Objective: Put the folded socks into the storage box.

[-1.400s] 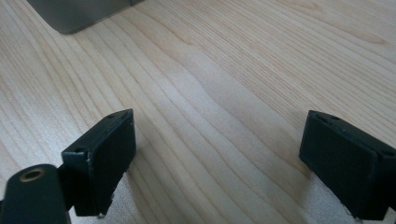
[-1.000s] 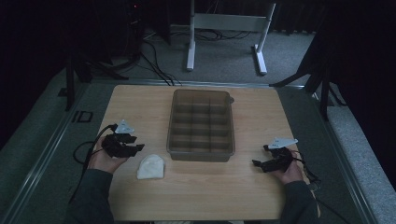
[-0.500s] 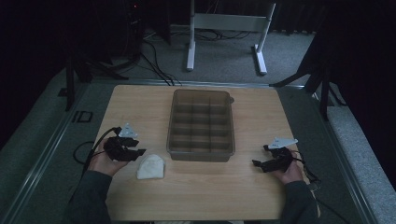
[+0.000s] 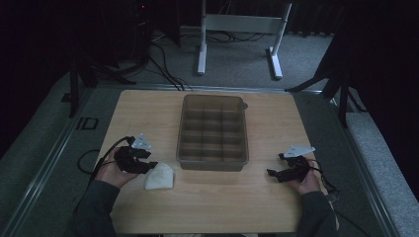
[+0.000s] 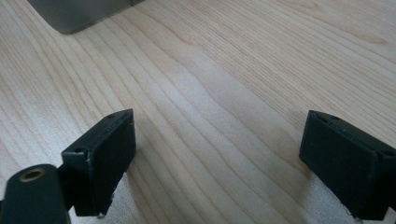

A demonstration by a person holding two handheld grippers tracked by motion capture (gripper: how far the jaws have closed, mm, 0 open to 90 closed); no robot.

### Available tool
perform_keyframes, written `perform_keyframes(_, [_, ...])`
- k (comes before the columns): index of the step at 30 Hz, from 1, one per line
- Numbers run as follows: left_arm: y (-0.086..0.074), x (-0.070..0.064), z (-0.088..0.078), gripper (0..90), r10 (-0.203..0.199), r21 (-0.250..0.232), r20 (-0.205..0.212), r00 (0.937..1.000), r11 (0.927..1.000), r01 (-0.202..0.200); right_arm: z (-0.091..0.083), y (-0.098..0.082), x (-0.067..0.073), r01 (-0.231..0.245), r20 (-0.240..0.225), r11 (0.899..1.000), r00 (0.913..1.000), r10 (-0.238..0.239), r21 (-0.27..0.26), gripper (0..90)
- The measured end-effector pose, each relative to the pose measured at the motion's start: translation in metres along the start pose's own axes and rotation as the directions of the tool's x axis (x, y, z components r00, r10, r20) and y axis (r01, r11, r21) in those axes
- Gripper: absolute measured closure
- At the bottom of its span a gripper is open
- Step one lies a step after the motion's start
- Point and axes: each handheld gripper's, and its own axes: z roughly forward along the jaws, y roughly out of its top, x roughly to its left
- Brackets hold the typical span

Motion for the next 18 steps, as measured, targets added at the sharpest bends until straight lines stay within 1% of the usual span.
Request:
perform_keyframes(1, [0.0013, -0.0005, -0.0007, 53.4, 0.012, 0.005, 0.005, 0.9999, 0.9999, -0.012, 0.0000, 0.0000, 0.0000, 0.000, 0.000, 1.000, 1.0000, 0.000, 0.000, 10.3])
perform_keyframes(3, [0.0019, -0.0008, -0.0008, 53.4, 0.014, 0.002, 0.008, 0.9999, 0.9999, -0.014, 0.0000, 0.0000, 0.0000, 0.000, 0.000, 1.000, 1.0000, 0.000, 0.000, 10.3])
perform_keyframes(5, [0.0036, -0.0003, -0.0011, 53.4, 0.027, 0.008, 0.015, 0.9995, 0.9996, -0.027, 0.0000, 0.0000, 0.0000, 0.000, 0.000, 1.000, 1.0000, 0.000, 0.000, 10.3])
perform_keyframes(7, [0.0040, -0.0004, -0.0008, 53.4, 0.029, 0.010, 0.016, 0.9995, 0.9995, -0.029, 0.0000, 0.0000, 0.0001, 0.000, -0.001, 1.000, 1.0000, 0.000, 0.000, 10.3])
perform_keyframes(8, [0.0049, -0.0010, -0.0005, 53.4, 0.039, 0.020, 0.017, 0.9991, 0.9990, -0.040, 0.0000, 0.0000, 0.0001, 0.001, -0.001, 1.000, 1.0000, -0.001, 0.000, 10.3])
perform_keyframes(9, [0.0049, -0.0010, -0.0005, 53.4, 0.039, 0.020, 0.017, 0.9991, 0.9990, -0.040, 0.0000, 0.0000, 0.0001, 0.001, -0.001, 1.000, 1.0000, -0.001, 0.000, 10.3])
perform_keyframes(13, [0.0062, -0.0055, -0.0004, 53.4, 0.066, 0.029, 0.030, 0.9974, 0.9973, -0.067, 0.0000, 0.0000, 0.0001, 0.002, -0.002, 1.000, 1.0000, -0.002, 0.000, 10.3])
perform_keyframes(16, [0.0061, -0.0072, -0.0004, 53.4, 0.075, 0.026, 0.040, 0.9964, 0.9968, -0.076, 0.0000, 0.0000, 0.0002, 0.002, -0.002, 1.000, 1.0000, -0.002, 0.000, 10.3])
perform_keyframes(18, [0.0062, -0.0083, 0.0005, 53.4, 0.080, 0.034, 0.044, 0.9958, 0.9961, -0.082, 0.0000, 0.0000, 0.0002, 0.002, -0.002, 1.000, 1.0000, -0.002, 0.000, 10.3])
